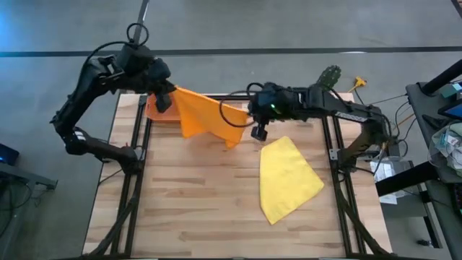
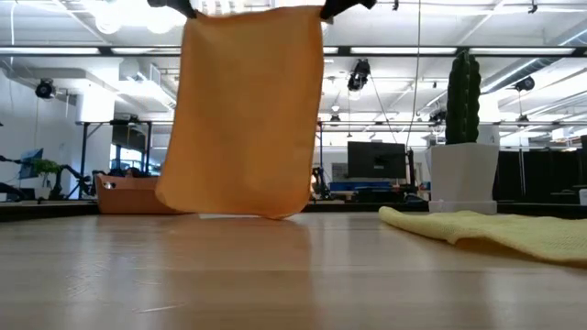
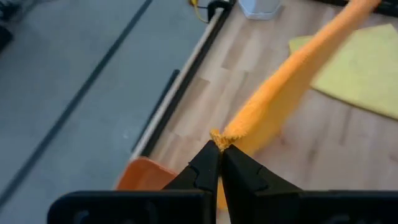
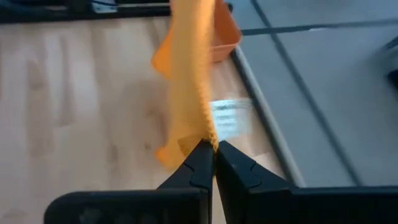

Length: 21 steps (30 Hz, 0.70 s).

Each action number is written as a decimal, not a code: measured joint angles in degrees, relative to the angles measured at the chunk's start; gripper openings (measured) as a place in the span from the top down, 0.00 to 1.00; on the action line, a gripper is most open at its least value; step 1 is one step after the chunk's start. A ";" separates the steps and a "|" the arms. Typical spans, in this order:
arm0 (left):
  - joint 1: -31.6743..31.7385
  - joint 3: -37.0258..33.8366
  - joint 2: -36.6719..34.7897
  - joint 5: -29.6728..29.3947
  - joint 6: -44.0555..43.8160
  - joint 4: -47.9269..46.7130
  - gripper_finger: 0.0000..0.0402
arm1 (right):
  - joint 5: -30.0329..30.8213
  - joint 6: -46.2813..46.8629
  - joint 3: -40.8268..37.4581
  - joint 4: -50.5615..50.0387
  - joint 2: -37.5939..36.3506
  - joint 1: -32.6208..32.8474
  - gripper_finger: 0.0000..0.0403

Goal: Roll microfiber towels into tight, uniform cylinder then place into a basket
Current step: Fold the orange towel

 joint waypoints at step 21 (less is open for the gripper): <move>1.57 7.39 0.92 5.07 2.25 -12.02 1.00 | -1.13 -3.84 21.91 -17.69 7.84 -0.85 0.98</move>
